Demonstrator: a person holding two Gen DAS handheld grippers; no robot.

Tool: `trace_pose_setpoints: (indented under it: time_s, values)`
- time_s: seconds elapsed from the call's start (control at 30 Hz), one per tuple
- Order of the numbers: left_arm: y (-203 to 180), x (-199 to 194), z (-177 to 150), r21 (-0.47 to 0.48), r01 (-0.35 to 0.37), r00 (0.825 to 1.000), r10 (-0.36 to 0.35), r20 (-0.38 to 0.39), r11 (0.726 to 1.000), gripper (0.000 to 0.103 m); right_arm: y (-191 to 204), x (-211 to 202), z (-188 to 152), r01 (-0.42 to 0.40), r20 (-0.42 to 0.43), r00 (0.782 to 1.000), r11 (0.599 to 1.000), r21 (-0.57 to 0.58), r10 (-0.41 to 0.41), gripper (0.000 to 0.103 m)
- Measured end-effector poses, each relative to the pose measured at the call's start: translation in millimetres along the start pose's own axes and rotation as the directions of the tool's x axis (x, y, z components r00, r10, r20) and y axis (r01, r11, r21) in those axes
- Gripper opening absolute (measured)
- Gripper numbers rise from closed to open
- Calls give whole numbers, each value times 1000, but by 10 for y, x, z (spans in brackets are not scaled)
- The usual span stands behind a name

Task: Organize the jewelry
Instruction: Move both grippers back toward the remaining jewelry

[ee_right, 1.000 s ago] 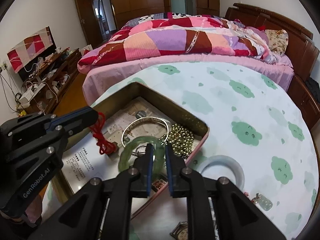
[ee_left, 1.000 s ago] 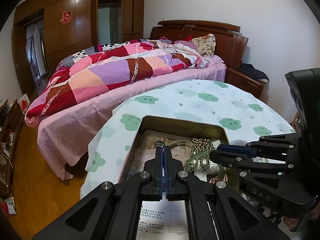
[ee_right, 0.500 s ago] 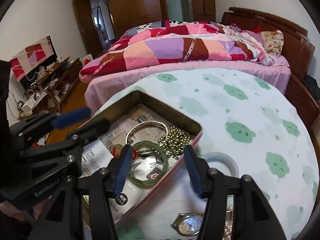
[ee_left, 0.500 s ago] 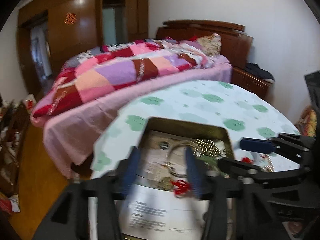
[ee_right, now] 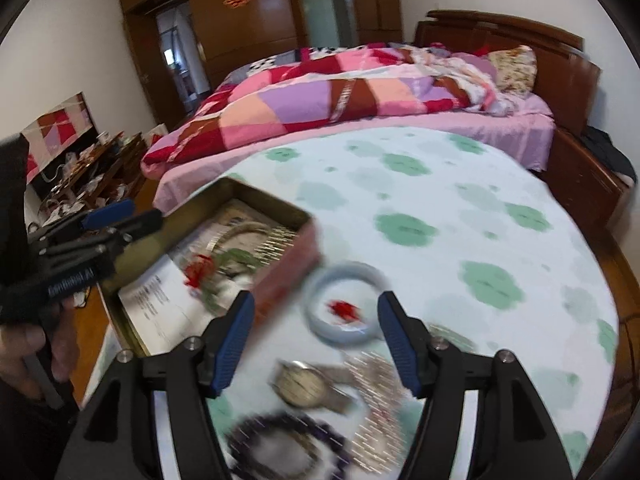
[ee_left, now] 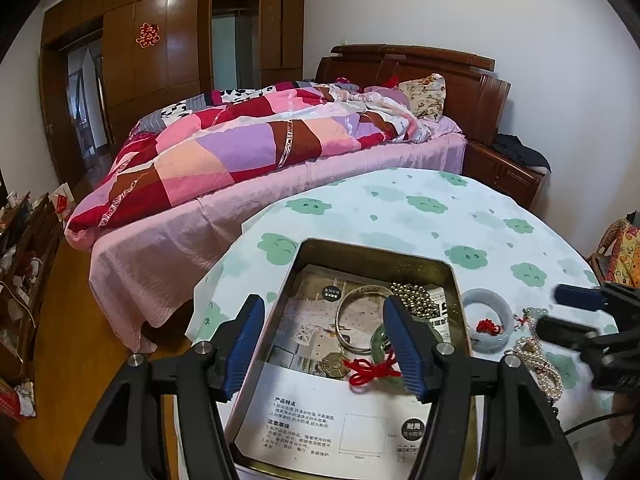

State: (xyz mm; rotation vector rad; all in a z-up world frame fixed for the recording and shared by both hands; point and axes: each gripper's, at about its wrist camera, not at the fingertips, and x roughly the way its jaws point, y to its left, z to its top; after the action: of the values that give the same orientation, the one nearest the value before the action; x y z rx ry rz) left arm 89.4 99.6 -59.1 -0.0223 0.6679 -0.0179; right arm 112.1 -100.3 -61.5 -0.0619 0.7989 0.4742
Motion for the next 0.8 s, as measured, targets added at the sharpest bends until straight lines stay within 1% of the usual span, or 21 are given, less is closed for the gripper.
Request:
trace_pose_setpoints:
  time_s: [0.13,0.3,0.37,0.47,0.6,0.67,0.77,0.8]
  values:
    - [-120,-75,-4,12,11,1000,-11,7,1000,62,-338,-209,-147,52,6,999,997,61,-52,70]
    - [-374,-165,-53,45,25,1000,-26,4,999,62,-586,-345,-327,98,3,995,990,106,-98,71]
    - [-495,-196,-91,57,35,999,-36,2,998,62,-627,-353,-398,100,-3,995,988,119,-100,71]
    - [-597,-231,-154,59,31,999,-32,2,998,62,-630,-299,-495,95,-24,995,989,114,-93,71]
    - [-662,-232,-250,43,39,999,-38,-20,998,62,-512,-118,-532,65,-58,996,994,83,-60,71]
    - [-688,-226,-258,50,45,999,-44,-27,998,62,-439,-33,-540,55,-74,996,997,52,-51,67]
    - [-701,-250,-256,49,58,998,-57,-20,997,62,-369,94,-554,45,-105,994,999,25,-42,55]
    - [-706,-256,-260,48,59,998,-58,-20,997,62,-357,136,-568,43,-120,992,999,16,-41,44]
